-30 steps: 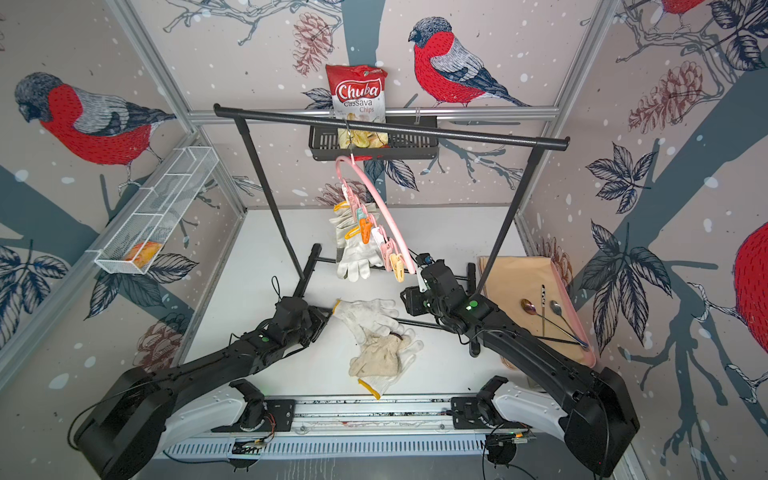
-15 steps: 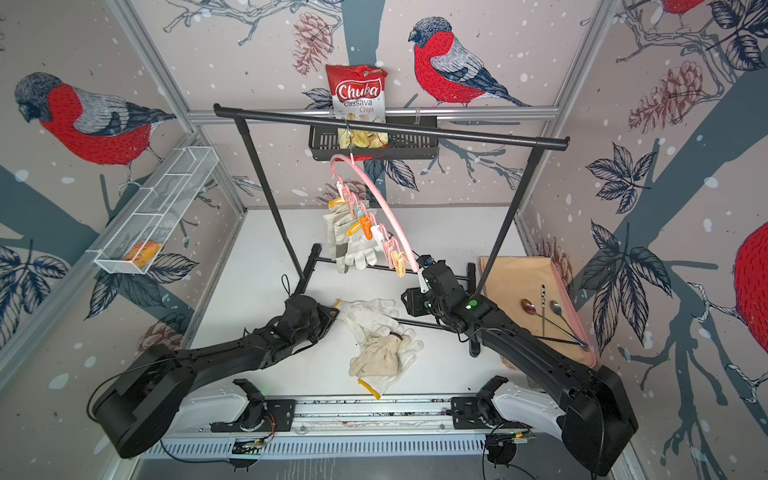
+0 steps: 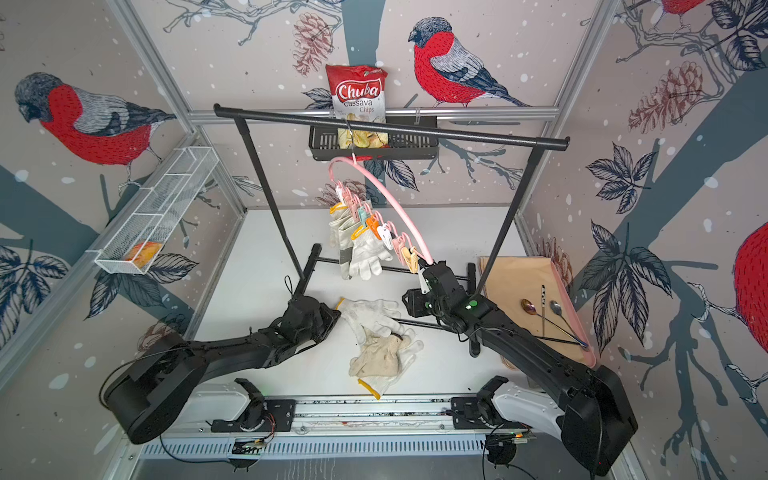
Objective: Clip the gloves onto a hanger to dry
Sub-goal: Pick up the glove from the center of the board.
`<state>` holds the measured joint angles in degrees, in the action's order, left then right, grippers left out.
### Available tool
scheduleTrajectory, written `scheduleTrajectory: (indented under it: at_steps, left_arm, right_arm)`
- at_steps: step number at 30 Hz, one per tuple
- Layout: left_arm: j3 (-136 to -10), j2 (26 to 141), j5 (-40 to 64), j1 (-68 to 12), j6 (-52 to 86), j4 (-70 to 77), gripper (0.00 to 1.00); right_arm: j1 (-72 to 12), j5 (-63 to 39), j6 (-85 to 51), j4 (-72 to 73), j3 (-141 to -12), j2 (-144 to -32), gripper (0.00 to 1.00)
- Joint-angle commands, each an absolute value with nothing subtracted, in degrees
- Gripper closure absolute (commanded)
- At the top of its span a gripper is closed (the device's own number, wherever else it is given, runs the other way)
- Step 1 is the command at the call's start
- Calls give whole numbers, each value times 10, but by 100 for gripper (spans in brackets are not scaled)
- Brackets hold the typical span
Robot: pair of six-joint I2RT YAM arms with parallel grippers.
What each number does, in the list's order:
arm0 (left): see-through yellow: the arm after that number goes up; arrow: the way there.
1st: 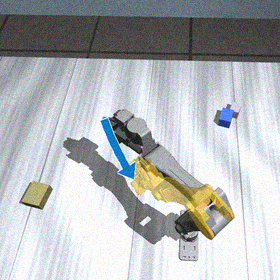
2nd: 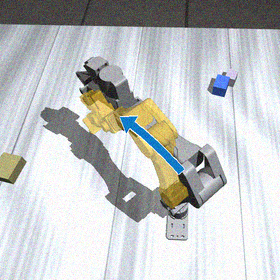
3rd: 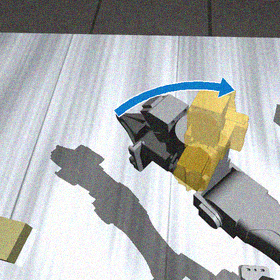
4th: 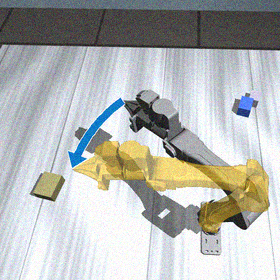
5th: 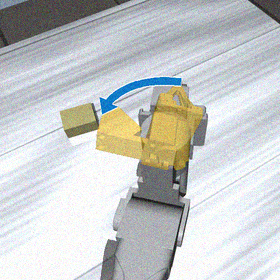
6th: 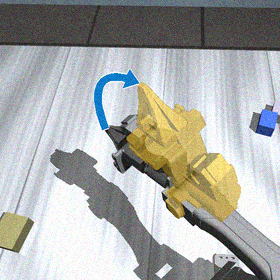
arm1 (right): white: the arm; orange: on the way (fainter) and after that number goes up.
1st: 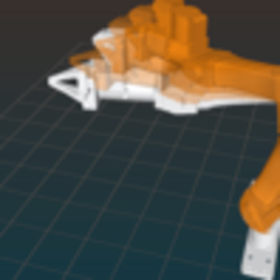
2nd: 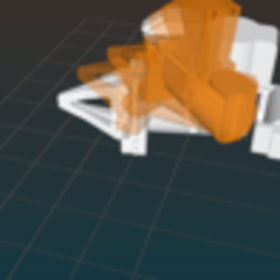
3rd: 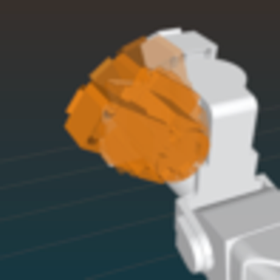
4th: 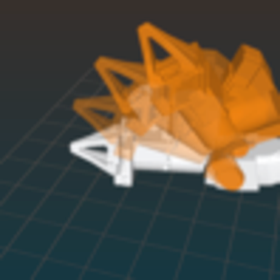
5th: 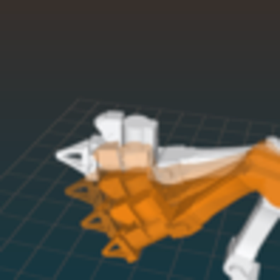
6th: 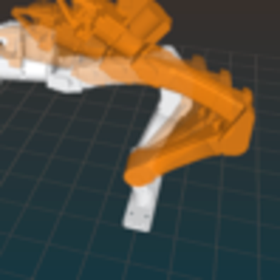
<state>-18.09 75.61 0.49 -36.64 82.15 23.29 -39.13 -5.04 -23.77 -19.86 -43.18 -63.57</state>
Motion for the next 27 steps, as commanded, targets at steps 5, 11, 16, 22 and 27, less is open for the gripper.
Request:
scheduleTrajectory:
  at_steps: [5,11,16,22,27]
  left_arm:
    - [-181,747,21,-369,820,270,100]
    - [-216,700,9,-369,764,197,100]
    - [-240,652,-8,-368,713,138,100]
    - [-271,597,-18,-368,636,83,100]
    - [-322,542,-41,-369,532,7,100]
  right_arm:
    - [-390,-55,-231,-196,-438,-641,46]
    - [-387,-60,-231,-196,-445,-649,46]
    - [-387,-58,-228,-199,-450,-651,46]
    - [-387,-57,-237,-201,-464,-635,44]
    - [-375,-54,-272,-198,-472,-622,41]
